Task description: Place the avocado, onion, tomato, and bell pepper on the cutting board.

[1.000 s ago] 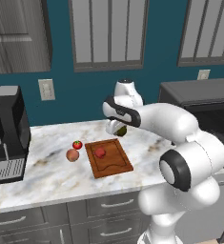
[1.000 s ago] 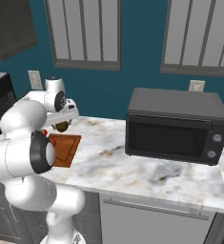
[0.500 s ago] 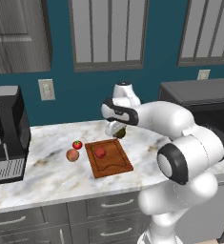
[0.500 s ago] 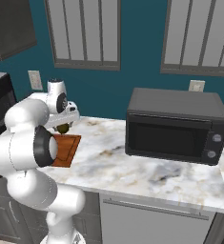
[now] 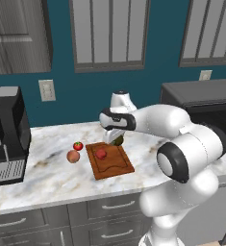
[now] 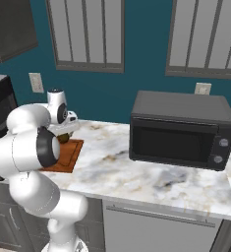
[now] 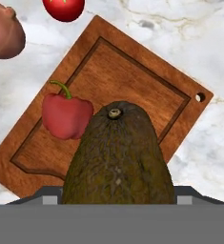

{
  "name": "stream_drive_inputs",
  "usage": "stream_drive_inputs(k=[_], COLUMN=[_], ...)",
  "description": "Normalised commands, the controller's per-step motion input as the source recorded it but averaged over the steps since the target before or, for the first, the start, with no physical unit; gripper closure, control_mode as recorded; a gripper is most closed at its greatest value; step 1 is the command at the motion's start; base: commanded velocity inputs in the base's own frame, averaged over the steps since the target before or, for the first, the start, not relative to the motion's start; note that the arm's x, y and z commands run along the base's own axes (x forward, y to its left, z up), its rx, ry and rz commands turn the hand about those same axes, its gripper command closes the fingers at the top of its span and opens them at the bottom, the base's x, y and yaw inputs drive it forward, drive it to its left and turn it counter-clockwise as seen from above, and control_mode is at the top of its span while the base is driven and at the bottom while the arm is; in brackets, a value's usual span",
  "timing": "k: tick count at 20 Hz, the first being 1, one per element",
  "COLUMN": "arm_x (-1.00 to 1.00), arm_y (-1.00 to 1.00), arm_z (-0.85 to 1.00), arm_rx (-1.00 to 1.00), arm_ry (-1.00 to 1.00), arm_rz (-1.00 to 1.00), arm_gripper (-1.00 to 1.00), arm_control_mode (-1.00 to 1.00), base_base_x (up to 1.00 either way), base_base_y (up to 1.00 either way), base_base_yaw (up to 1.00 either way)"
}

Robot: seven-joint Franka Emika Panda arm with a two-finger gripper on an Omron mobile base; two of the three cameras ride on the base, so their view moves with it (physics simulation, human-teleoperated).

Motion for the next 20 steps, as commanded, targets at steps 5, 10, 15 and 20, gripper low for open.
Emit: stream_drive_inputs(k=[5,10,15,20], arm_x=[0.03,0.09,0.09,0.09], arm_y=[0.01,0.0,0.0,0.0], arm_z=[-0.21,-0.27,-0.25,-0.19], arm_rx=[0.0,0.0,0.0,0.0], arm_ry=[0.0,0.02,0.02,0.0], arm_rz=[0.0,0.0,0.0,0.0], arm_gripper=[1.0,1.0,1.0,1.0], arm_control_mode=[-1.0,-1.0,-1.0,-1.0], base_base_x=[0.0,0.0,0.0,0.0], base_base_y=[0.0,0.0,0.0,0.0], base_base_yaw=[0.0,0.0,0.0,0.0])
